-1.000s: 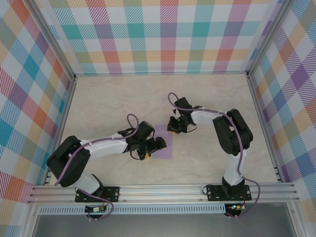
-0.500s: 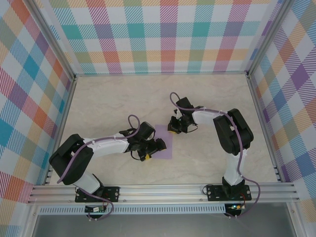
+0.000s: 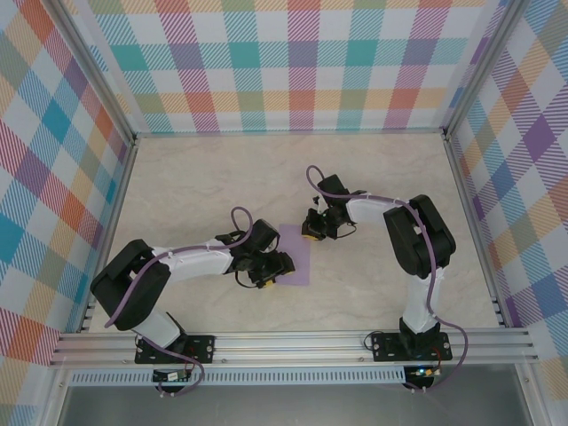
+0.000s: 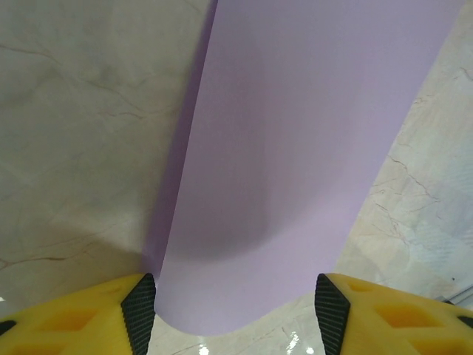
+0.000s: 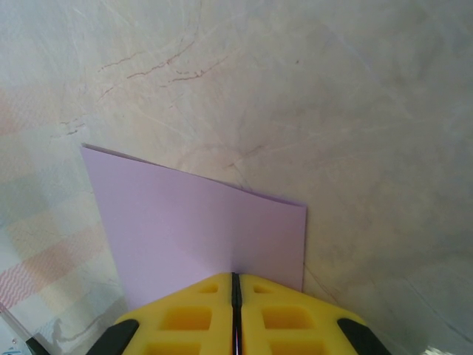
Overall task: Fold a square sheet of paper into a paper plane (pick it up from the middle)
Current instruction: Fold the triangle a second time at the center of the table.
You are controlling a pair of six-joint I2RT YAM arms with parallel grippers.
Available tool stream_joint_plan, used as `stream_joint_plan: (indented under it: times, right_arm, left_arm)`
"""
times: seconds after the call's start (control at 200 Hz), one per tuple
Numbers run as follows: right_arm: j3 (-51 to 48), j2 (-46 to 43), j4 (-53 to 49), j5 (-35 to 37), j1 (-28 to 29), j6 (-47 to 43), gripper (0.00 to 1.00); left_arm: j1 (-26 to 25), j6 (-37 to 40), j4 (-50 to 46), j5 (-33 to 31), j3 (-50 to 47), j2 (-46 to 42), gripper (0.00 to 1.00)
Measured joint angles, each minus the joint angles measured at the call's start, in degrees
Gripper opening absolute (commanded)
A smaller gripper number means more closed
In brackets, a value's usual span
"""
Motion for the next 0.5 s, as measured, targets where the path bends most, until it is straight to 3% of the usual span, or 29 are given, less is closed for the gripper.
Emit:
stream_joint_plan:
  times: [0.27,0.5]
  right_arm:
    - [0.00,0.07,0.00,-0.37,-0.13,0.00,0.09]
    - [0.00,0.11,0.00,-0.52,-0.20,-0.02,0.09]
  left_arm:
    - [-0.09,1.29,0.22,-0.15,0.00,-0.57,0.59]
    - [1.42,6.54,6.27,-0.26,0.00,-1.03,0.60]
